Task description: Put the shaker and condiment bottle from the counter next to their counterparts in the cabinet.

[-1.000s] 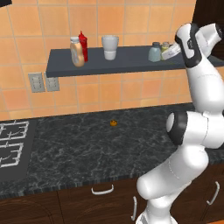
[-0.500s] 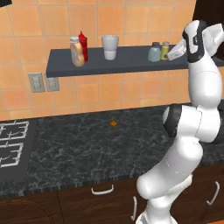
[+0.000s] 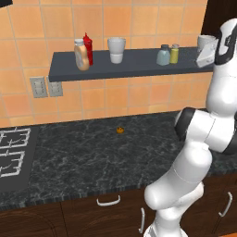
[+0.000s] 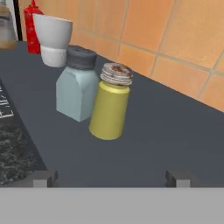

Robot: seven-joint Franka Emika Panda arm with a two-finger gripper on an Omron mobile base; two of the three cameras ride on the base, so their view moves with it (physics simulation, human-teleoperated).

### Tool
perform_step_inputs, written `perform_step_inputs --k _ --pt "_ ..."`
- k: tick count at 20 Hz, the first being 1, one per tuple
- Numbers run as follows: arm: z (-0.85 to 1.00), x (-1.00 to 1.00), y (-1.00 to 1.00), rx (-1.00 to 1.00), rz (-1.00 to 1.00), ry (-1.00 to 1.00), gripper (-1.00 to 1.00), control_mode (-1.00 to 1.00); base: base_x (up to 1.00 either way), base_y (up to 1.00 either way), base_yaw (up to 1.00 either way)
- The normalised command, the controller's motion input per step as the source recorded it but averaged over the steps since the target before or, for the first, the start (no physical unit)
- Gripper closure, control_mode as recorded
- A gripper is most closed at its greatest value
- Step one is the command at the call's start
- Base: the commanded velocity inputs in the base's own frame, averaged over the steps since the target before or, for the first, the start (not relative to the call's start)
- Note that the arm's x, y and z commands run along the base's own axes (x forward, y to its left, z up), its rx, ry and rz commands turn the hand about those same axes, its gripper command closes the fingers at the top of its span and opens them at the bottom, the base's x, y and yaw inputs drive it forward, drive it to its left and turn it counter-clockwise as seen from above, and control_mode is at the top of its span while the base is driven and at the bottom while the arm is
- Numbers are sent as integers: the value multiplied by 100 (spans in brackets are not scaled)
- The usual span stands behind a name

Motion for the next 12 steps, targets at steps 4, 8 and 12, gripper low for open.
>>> perform_step_inputs --k 4,8,12 --pt "1 -75 -34 0 8 0 -100 -100 0 0 0" --pt "0 -71 -21 0 8 0 -100 -100 0 0 0" --pt "0 -81 -19 0 4 -7 -100 -100 0 0 0"
